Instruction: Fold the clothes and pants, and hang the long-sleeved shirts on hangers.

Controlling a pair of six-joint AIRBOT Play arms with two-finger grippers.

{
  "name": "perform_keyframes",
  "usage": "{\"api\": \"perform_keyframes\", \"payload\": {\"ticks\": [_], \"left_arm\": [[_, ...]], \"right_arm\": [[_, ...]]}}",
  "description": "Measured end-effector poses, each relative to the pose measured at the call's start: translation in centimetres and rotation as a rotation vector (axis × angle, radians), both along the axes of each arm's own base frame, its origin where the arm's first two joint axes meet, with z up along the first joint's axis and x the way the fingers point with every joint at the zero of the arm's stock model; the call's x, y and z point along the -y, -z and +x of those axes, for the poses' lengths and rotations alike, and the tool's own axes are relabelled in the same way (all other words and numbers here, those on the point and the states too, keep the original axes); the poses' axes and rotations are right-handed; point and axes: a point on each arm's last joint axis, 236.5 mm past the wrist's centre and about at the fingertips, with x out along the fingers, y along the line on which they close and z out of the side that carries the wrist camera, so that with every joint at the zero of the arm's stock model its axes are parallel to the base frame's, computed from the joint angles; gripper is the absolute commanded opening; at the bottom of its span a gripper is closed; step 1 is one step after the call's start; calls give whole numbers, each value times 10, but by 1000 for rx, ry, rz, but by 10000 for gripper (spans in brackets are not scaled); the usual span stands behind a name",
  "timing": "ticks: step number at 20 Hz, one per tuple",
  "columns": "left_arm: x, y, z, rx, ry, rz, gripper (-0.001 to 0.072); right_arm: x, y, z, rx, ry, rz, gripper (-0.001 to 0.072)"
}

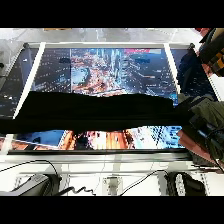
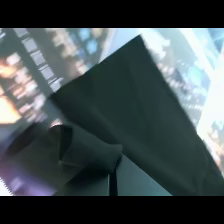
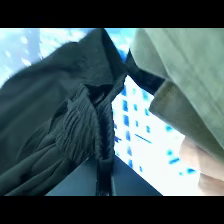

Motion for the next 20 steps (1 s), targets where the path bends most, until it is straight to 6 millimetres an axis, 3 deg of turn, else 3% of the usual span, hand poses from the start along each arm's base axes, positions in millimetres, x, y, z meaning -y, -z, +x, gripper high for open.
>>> {"api": "perform_keyframes", "payload": {"ticks": [4, 11, 12, 13, 14, 15, 17, 20], "left_arm": [[15, 11, 59, 7, 16, 47, 6], [58, 56, 165, -15, 75, 81, 13], [60, 58, 176, -13, 73, 80, 119], [60, 59, 186, -8, 71, 87, 489], [60, 58, 193, -2, 68, 91, 698], [59, 57, 198, 4, 63, 91, 710], [58, 52, 202, 15, 62, 101, 708], [53, 41, 194, 3, 91, 130, 695]], "right_arm": [[10, 5, 36, 55, 54, 85, 19], [23, 44, 146, 101, 115, 172, 20], [24, 50, 161, 103, 125, 181, 22], [28, 55, 177, 109, 141, 188, 120], [30, 60, 190, 113, 152, 193, 405], [33, 64, 201, 118, 159, 194, 496], [35, 68, 216, 118, 160, 191, 496], [35, 65, 224, 116, 109, 132, 495]]}}
